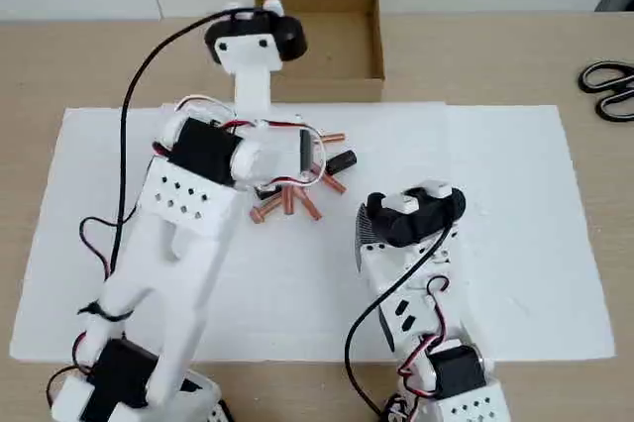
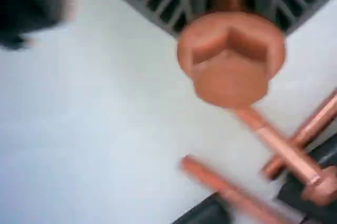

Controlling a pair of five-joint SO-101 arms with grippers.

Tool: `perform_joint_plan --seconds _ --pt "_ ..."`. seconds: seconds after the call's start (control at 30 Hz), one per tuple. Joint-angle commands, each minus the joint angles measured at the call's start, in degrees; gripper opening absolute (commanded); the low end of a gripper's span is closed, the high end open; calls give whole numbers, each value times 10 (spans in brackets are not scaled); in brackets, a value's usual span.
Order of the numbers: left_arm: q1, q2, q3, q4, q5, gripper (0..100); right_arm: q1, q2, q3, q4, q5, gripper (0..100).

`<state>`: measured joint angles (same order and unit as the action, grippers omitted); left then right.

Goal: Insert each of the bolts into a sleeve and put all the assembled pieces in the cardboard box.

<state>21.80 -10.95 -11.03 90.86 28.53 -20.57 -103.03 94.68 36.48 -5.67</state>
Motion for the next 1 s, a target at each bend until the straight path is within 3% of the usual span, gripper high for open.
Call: perform_joint_plan --seconds 0.0,0.23,0.4,0.53,0.6,0.77,0.97 --pt "7 -83 -62 -3 6 5 -19 -10 10 -26 -6 5" --pt "-33 -225 93 -36 -31 5 -24 -10 18 -28 -7 5" --pt "-76 -343 359 -266 -64 5 -24 -10 18 -26 -6 5" --pt "-65 -433 566 -491 -89 5 -24 -10 18 -27 -7 5" --pt "-53 -447 626 -561 -94 5 -24 -10 18 -28 -8 5" --pt "-39 -408 652 -603 -94 5 -63 -10 18 -29 -6 4" --pt "-17 -371 573 -558 -91 5 -86 -10 18 -29 -9 4"
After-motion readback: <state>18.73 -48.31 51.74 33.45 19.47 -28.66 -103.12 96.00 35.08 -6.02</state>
